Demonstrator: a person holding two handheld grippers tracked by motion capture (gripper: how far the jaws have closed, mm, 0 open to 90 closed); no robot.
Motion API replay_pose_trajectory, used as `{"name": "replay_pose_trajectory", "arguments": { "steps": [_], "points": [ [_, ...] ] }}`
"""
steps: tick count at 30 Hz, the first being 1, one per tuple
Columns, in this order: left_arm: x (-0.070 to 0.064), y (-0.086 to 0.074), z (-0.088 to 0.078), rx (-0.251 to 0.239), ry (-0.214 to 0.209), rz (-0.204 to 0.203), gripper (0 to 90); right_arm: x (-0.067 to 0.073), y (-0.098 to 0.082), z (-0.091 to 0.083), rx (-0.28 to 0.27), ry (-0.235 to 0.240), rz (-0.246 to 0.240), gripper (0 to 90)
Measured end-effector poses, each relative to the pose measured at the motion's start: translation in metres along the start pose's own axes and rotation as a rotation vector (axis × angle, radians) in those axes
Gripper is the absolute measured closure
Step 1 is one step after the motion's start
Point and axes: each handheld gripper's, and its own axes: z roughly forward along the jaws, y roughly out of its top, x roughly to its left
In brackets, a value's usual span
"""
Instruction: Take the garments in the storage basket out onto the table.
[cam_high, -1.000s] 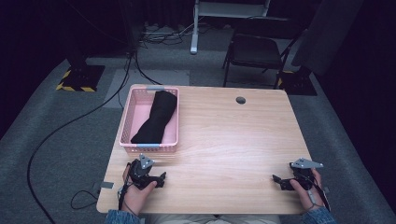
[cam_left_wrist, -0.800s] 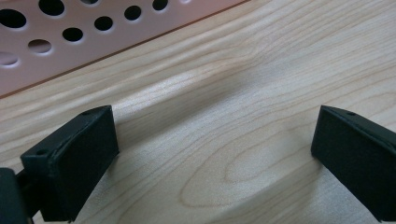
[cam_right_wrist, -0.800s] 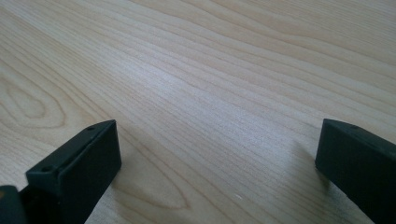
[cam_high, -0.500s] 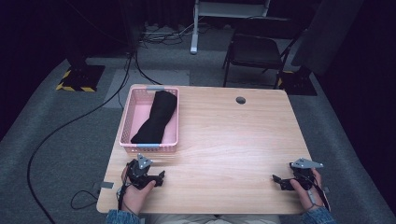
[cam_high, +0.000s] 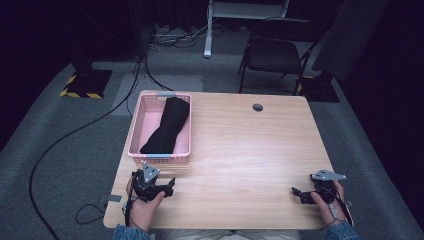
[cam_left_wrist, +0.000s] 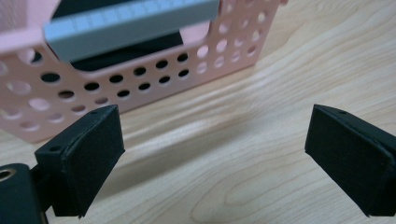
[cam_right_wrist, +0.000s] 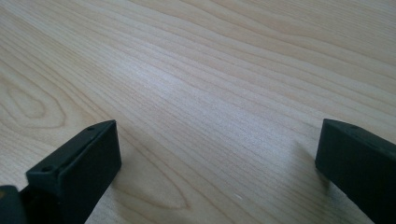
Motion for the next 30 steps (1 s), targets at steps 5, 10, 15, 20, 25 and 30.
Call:
{"name": "replay_pose_trajectory", "arguments": {
  "steps": [5, 10, 15, 20, 25, 30],
  "points": [
    [-0.001, 0.008, -0.008, -0.036, -0.003, -0.004, 3.9, 0.000, 0.000, 0.000, 0.000, 0.002, -0.002, 0.0],
    [0.001, 0.016, -0.015, -0.062, 0.004, -0.011, 4.0, -0.001, 0.000, 0.000, 0.000, 0.004, -0.004, 0.0],
    [0.002, 0.023, -0.017, -0.070, 0.005, -0.015, 4.1, -0.001, 0.000, 0.000, 0.000, 0.007, -0.007, 0.0],
    [0.004, 0.029, -0.020, -0.077, 0.008, -0.019, 4.1, -0.001, 0.000, 0.001, 0.000, 0.012, -0.012, 0.0],
    [0.007, 0.035, -0.023, -0.071, 0.025, -0.014, 4.3, -0.001, 0.000, 0.001, 0.000, 0.012, -0.012, 0.0],
    [0.009, 0.042, -0.027, -0.080, 0.029, -0.011, 4.4, -0.001, 0.000, 0.001, 0.000, 0.012, -0.012, 0.0]
  ]
}}
